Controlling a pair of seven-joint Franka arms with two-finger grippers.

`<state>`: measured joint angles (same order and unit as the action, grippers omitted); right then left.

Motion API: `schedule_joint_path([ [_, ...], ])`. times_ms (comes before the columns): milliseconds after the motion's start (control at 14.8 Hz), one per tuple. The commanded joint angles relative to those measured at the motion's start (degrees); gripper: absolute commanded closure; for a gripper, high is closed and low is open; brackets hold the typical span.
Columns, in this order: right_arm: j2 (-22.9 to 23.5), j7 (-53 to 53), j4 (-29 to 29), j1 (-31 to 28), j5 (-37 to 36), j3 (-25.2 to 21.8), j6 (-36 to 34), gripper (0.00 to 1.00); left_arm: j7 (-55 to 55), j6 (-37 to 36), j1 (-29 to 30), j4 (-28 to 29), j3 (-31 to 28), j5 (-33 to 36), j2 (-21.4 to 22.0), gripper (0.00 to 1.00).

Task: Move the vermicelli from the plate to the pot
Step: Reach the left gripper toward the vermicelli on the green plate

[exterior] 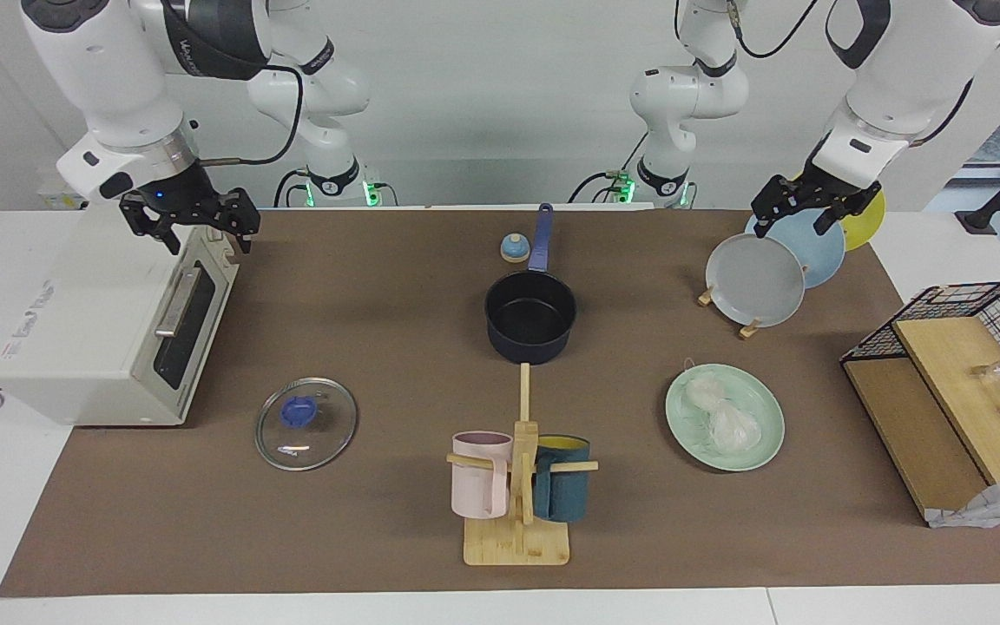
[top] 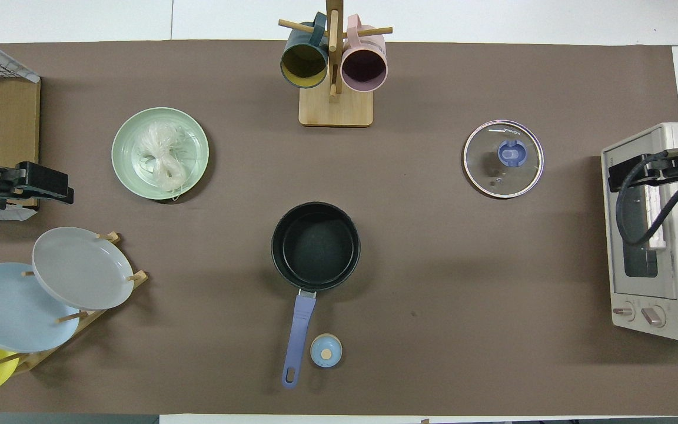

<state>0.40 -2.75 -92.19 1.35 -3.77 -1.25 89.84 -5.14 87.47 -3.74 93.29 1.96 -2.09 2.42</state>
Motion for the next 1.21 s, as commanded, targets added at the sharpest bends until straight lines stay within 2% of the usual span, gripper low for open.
schedule_joint_path([
  [0,-0.2,-1.1,-0.3,-0.2,1.2,-0.2,-0.5,0.00,0.0,-0.2,0.1,-1.1,0.3,0.9,-0.4,0.00],
  [405,-0.2,-1.0,-0.3,-0.2,1.2,-0.2,-0.5,0.00,-1.6,4.4,0.0,0.0,0.1,0.9,-1.3,0.00],
  [675,-0.6,-1.3,-0.4,0.4,1.2,0.9,-3.1,0.00,-1.7,10.4,-0.5,-0.6,0.0,0.7,-9.3,0.00],
  [877,-0.5,-2.3,-0.4,0.4,4.0,1.8,-0.1,0.00,-4.4,17.6,-0.7,-0.6,0.0,0.8,-16.6,0.00],
  [1012,0.7,-2.3,0.0,2.2,4.0,2.0,1.5,0.00,-8.5,22.5,-0.8,-0.5,0.1,0.8,-20.7,0.00],
  [1147,4.2,-2.4,0.9,2.2,4.3,2.1,2.5,0.00,-12.8,27.2,-2.0,-0.5,0.2,0.7,-24.6,0.00],
])
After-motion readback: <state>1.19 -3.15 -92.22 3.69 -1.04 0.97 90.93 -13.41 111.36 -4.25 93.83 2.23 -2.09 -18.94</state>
